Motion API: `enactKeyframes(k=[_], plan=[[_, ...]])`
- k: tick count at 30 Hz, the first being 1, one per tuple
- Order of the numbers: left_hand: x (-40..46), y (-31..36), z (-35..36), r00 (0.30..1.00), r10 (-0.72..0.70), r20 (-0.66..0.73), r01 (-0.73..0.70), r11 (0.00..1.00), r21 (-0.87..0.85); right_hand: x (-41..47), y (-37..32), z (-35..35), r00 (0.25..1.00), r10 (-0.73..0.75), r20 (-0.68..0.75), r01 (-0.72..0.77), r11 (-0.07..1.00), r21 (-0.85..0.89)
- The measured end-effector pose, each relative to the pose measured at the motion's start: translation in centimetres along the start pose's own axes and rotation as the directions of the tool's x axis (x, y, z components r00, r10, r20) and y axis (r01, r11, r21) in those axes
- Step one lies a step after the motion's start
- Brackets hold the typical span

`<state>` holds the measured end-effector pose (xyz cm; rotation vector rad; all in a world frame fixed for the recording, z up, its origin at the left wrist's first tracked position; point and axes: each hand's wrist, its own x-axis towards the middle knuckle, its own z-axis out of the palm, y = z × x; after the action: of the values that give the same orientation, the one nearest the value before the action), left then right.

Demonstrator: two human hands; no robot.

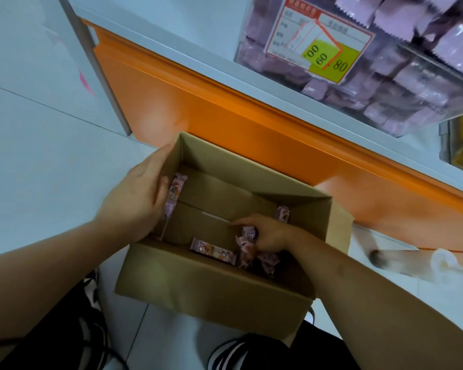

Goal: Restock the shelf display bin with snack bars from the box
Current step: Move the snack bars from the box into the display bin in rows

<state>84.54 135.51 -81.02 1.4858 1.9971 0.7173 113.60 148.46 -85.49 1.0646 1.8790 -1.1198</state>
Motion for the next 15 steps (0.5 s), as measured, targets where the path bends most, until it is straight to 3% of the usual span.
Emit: enactKeyframes(k=[4, 10, 15], plan=[[0.00, -0.01, 0.05, 1.000, 0.001, 0.007, -0.001, 1.000, 0.004, -0.28, -0.04, -0.10, 0.999, 0.040, 0.035, -0.036, 0.993, -0.109], [-0.02, -0.06, 0.11, 1.000, 0.004, 0.025, -0.004, 1.000, -0.004, -0.44, -0.78, -0.05, 0.994, 0.098, 0.055, -0.098, 0.995, -0.001], [-0.11, -0.18, 0.12, 0.999, 0.009, 0.037, -0.009, 1.000, 0.003, -0.82, -0.61, 0.26, 0.987, 0.136, 0.086, -0.122, 0.982, -0.145]])
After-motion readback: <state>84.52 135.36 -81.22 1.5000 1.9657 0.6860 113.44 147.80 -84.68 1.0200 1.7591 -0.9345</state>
